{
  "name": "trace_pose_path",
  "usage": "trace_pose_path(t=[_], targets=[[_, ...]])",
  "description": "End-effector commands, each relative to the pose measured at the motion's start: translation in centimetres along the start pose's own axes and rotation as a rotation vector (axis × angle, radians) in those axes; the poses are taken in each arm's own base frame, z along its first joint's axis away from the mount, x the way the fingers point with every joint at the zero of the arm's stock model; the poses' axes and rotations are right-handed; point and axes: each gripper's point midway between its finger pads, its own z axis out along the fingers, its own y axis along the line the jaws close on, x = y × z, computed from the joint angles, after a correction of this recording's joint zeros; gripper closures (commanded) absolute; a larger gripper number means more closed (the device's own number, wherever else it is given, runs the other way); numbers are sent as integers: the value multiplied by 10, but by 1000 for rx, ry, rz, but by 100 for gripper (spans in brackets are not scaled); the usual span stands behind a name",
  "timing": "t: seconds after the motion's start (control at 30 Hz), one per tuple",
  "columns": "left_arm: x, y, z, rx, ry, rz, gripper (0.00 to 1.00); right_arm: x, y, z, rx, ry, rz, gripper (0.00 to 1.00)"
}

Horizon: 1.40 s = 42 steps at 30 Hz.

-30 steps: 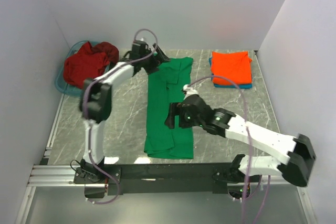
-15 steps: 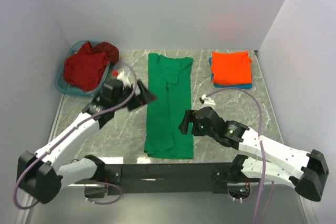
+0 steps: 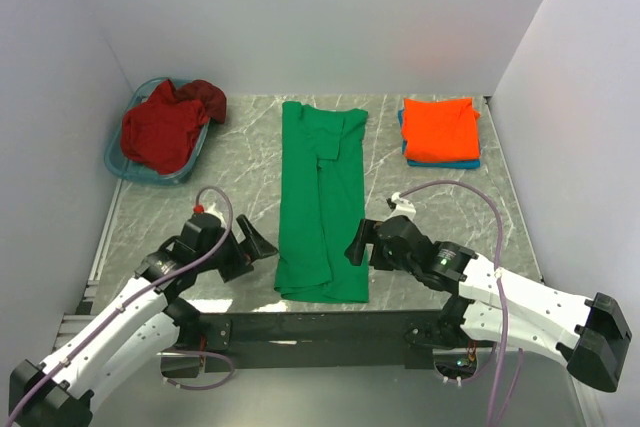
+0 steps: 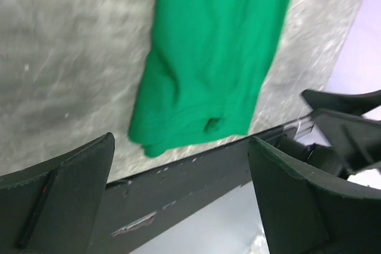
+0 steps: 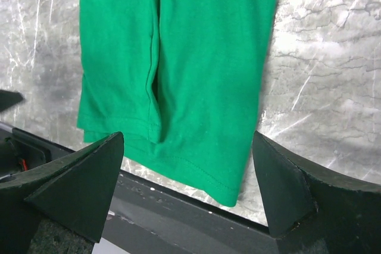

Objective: Fold and stack the t-shirts
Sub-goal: Fold the tshirt

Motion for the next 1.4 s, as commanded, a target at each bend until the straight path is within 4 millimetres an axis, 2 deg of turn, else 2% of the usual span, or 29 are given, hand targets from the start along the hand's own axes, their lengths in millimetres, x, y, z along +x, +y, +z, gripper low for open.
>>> trace_pose_path(t=[0.0,0.13,0.33,0.37,0.43,0.6,0.77,0.8,0.83,0.87,0.9,1.0,1.37], targets=[[19,5,4,18,74,-71,1,-2,1,4,-7,-20,25,6],[42,12,7,16,156,-83,0,6,-1,9,-8,4,37,6],[60,19,16,9,216,-77,2,18,-8,13,-5,31,61,7],[61,17,18,25,221,-74,2,19,-9,13,-4,34,61,7],[62,25,23,-4,222,-71,3,20,-9,13,-8,35,66,7],[58,19,32,34,206,-50,5,24,-13,14,-1,43,64,7],[63,27,40,13,225,-54,17,31,-16,19,12,67,65,7],[62,24,41,28,223,-56,35,31,-16,19,13,71,68,7],[63,24,40,33,227,-58,48,32,-17,20,14,74,67,8],[62,25,40,28,221,-60,57,33,-18,20,18,77,68,8],[62,26,40,22,217,-56,61,34,-18,21,18,77,71,8],[61,34,40,-14,206,-50,60,36,-19,23,20,80,73,8],[70,37,46,-1,256,-56,61,42,-17,28,16,111,65,8]])
